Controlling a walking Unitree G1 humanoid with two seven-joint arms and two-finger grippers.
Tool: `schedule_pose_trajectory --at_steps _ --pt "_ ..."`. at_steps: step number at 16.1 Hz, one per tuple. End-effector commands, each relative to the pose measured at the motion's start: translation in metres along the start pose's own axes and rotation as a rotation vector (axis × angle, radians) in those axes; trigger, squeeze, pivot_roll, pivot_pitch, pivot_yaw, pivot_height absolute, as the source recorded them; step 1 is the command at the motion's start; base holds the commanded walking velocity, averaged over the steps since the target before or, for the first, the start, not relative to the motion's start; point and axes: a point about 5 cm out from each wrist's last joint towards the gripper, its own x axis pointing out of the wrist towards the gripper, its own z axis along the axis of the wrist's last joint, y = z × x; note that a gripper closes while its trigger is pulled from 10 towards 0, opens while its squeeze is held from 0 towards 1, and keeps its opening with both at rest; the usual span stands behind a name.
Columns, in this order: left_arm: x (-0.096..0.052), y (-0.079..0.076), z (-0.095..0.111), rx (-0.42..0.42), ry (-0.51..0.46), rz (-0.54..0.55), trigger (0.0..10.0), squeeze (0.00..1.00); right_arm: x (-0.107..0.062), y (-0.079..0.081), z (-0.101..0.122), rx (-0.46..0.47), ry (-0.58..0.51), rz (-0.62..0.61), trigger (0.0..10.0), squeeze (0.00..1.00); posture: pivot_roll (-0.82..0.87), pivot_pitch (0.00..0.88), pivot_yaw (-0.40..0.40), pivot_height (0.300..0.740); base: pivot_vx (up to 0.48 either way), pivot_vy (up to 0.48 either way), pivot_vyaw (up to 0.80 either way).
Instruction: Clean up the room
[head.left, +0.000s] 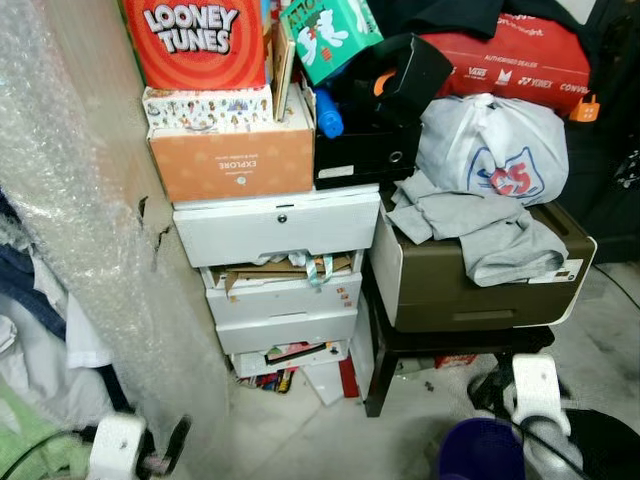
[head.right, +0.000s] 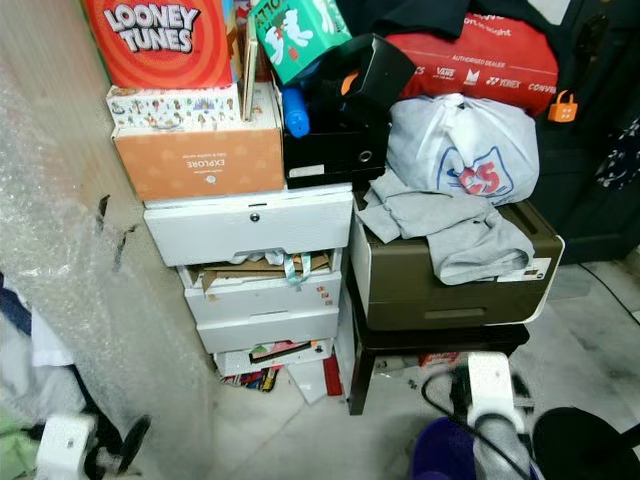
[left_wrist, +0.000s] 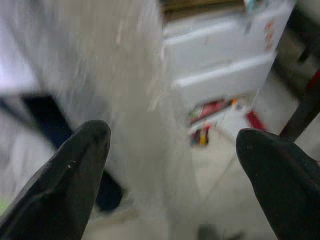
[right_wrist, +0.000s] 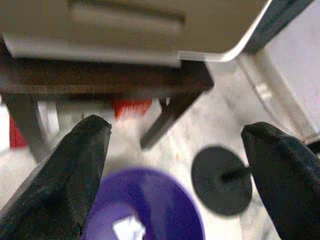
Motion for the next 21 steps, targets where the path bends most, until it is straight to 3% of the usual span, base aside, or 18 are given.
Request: schedule_pose_trajectory --at_steps 1,5,6,8,10,12,16,19,21 --pt "-0.005 0.01 -0.014 0.006 0.061 0.038 10.0 0.0 0.0 -0.001 -0.005 -0.003 0.022 0.002 10.0 0.0 -0.03 0.01 -0.008 0.74 0.0 0.0 0.0" --pt "-0.026 0.03 -0.068 0.04 0.366 0.093 10.0 0.0 -0.004 0.006 -0.026 0.002 0.107 0.075 10.0 0.0 -0.04 0.01 -0.01 0.74 0.0 0.0 0.0" --pt "-0.028 0.029 -0.072 0.036 0.398 0.1 10.0 0.0 -0.005 0.008 -0.028 0.006 0.118 0.09 10.0 0.0 -0.05 0.008 -0.012 0.74 0.0 0.0 0.0" --pt "-0.029 0.027 -0.087 -0.004 0.556 0.144 10.0 0.0 -0.013 0.022 -0.049 0.092 0.249 0.186 10.0 0.0 -0.05 0.0 -0.012 0.74 0.0 0.0 0.0" --pt "-0.02 0.032 -0.083 -0.026 0.603 0.189 10.0 0.0 -0.022 0.027 -0.065 0.098 0.332 0.227 10.0 0.0 -0.05 0.0 -0.017 0.74 0.0 0.0 0.0" --pt "-0.009 0.037 -0.076 0.032 0.633 0.162 10.0 0.0 -0.035 0.03 -0.087 0.024 0.438 0.25 10.0 0.0 -0.06 0.0 -0.015 0.74 0.0 0.0 0.8" --pt "-0.004 0.04 -0.071 0.102 0.65 0.145 10.0 0.0 -0.035 0.036 -0.085 -0.031 0.438 0.272 10.0 0.0 -0.07 0.0 -0.01 0.74 0.0 0.0 0.8" --pt "-0.003 0.039 -0.072 0.122 0.666 0.141 10.0 0.0 -0.038 0.031 -0.089 -0.043 0.426 0.275 10.0 0.0 -0.08 0.0 -0.017 0.74 0.0 0.0 0.8" --pt "0.006 0.035 -0.066 0.143 0.659 0.139 10.0 0.0 -0.04 0.028 -0.093 -0.067 0.429 0.283 10.0 0.0 -0.07 0.0 -0.024 0.74 0.0 0.0 0.78"
